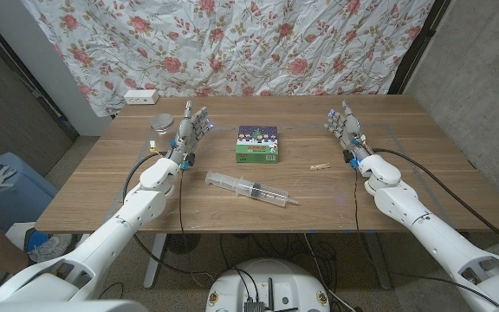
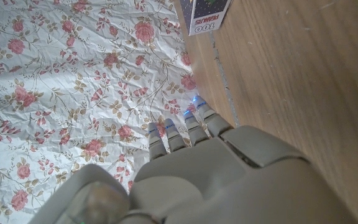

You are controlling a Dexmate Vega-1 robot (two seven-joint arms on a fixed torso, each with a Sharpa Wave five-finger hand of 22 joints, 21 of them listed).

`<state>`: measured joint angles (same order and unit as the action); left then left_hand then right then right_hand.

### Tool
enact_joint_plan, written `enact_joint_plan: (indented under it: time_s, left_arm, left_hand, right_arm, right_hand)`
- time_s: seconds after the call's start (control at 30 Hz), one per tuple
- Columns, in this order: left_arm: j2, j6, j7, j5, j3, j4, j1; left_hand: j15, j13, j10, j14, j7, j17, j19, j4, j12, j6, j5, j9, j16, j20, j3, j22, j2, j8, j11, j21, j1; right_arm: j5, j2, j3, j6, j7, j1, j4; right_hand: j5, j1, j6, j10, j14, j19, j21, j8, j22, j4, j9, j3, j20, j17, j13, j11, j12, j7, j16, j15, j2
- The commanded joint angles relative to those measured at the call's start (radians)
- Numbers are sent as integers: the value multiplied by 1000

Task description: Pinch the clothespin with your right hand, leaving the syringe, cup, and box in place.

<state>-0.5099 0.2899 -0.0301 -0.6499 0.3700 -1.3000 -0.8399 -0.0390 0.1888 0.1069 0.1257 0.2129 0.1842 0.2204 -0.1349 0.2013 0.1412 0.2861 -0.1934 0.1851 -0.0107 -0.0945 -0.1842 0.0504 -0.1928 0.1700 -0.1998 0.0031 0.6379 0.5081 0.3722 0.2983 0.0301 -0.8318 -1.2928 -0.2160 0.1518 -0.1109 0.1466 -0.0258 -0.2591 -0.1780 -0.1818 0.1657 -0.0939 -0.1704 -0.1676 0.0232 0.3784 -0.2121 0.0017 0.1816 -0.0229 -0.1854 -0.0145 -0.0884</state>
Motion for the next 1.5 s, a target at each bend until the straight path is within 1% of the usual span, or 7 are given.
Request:
enact_joint_plan:
  time_s: [0.03, 0.27, 0.57, 0.73, 1.13, 1.27, 1.5]
  left_arm:
    - [-1, 0, 0, -1, 0, -1, -1]
    - [-1, 0, 0, -1, -1, -1, -1]
    - [-1, 0, 0, -1, -1, -1, -1]
    - [-1, 0, 0, 0, -1, -1, -1]
    - [-1, 0, 0, 0, 0, -1, -1]
    - [-1, 0, 0, 0, 0, -1, -1]
    - [-1, 0, 0, 0, -1, 0, -1]
  left_hand:
    - [-8, 2, 3, 8, 8, 3, 7, -5, 6, 1, 4, -4, 5, 2, 0, -2, 10, -6, 7, -7, 1]
    - [-8, 2, 1, 8, 8, 3, 7, -5, 5, 1, 4, -4, 5, 1, 0, -2, 10, -6, 6, -7, 1]
    - [-7, 2, 3, 8, 8, 3, 6, -5, 6, 1, 4, -4, 5, 0, 0, -2, 10, -6, 7, -6, 1]
    - [-7, 2, 3, 8, 8, 3, 6, -5, 6, 1, 4, -4, 5, 1, 0, -2, 10, -6, 7, -6, 1]
    - [-8, 2, 3, 8, 8, 3, 6, -5, 6, 1, 4, -4, 5, 1, 0, -2, 10, -6, 7, -6, 1]
    - [-7, 2, 3, 8, 8, 3, 7, -5, 6, 1, 4, -4, 5, 1, 0, -2, 10, -6, 6, -7, 1]
    - [-7, 2, 3, 9, 8, 3, 7, -5, 6, 1, 4, -4, 5, 2, 0, -2, 10, -6, 8, -7, 1]
  right_arm:
    - [-19, 9, 2, 11, -28, -27, -34]
    - [-43, 24, 9, 0, -50, -44, -67]
    - [-68, 40, 16, -12, -70, -60, -104]
    - [-145, 76, 28, -22, -125, -85, -158]
    - [-251, 107, 39, 46, -140, -92, -167]
    - [-318, 116, 39, 82, -177, -99, -168]
    - [-415, 165, 37, 96, -200, -111, -194]
  right_hand:
    - [-6, 0, -11, 8, -9, -3, -5, -6, 3, 0, -5, -7, 1, 2, 0, 3, 5, 4, -6, -1, -6]
    - [-6, 0, -11, 8, -10, -1, -5, -5, 3, 2, -5, -8, 0, -3, 3, 3, 5, 5, -6, 2, -7]
    - [-6, 1, -11, 10, -5, 26, 2, -5, 3, 7, -5, -10, -7, -13, 10, 4, 6, 7, -5, 3, -6]
    - [-6, 1, -12, 13, -8, 27, -1, -5, 3, 10, -5, -12, -9, -18, 13, 4, 7, 9, -7, 5, -6]
    - [-5, 8, -22, 18, -15, 22, -5, -8, 3, 18, -5, -17, -13, -28, 17, 2, 9, 19, -9, 13, -8]
    - [-5, 17, -30, 20, -21, 21, -6, -10, 2, 25, -5, -24, -16, -35, 19, -1, 10, 20, -11, 18, -13]
    - [-2, 36, -54, 27, -27, 18, -8, -16, 2, 42, -5, -37, -19, -47, 23, -1, 11, 27, -12, 21, -20]
